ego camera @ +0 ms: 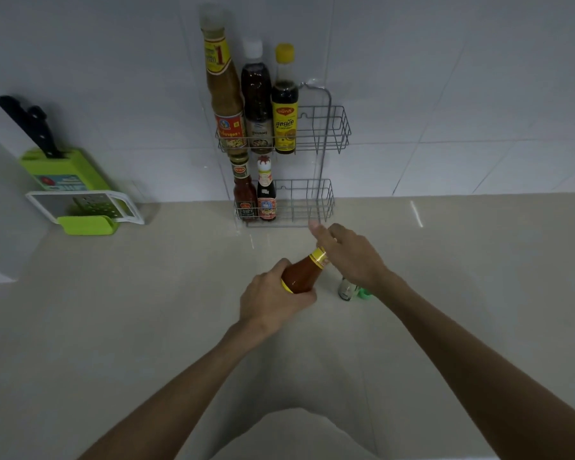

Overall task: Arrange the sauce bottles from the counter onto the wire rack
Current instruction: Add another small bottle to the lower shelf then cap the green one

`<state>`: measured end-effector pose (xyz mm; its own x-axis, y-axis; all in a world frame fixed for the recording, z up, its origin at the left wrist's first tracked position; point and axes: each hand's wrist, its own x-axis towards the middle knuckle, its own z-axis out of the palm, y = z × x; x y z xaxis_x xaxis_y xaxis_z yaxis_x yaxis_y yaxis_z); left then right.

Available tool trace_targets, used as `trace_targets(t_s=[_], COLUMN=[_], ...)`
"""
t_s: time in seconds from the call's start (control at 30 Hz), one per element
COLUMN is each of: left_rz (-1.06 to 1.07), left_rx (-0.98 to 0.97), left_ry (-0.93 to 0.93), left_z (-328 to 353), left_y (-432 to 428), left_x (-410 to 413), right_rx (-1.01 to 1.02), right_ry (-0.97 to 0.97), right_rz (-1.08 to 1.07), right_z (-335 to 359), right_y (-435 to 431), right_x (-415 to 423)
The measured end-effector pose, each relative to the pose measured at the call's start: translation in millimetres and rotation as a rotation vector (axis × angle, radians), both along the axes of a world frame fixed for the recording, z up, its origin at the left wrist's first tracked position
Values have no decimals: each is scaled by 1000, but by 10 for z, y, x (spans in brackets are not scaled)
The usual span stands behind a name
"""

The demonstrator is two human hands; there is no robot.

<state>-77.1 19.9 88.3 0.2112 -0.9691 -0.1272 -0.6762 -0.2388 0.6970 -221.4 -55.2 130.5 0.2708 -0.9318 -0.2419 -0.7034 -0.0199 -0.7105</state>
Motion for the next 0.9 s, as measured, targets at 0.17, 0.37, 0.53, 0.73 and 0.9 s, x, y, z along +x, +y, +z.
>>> trace_targets(t_s=[0.17,0.37,0.53,0.73,0.9], left_rz=[-224,-55,-146,235,260], left_rx=[123,59,301,100,97], left_ry=[306,322,270,369,523], left_z=[-44,-208,-430,-389,-363], left_y=[-152,-484,-976,-1653,-1955], left_x=[197,270,581,1096,1226], right_rx=[-159,-164,-148,-400,-283], right_ry=[-276,-307,-412,-387,-374], right_rz=[-66,-35,-98,-251,-198], right_z=[49,-38,-198,-594,-873], right_y=[-68,-139,-520,-1206,-1673], right_x=[5,191,294,570,709])
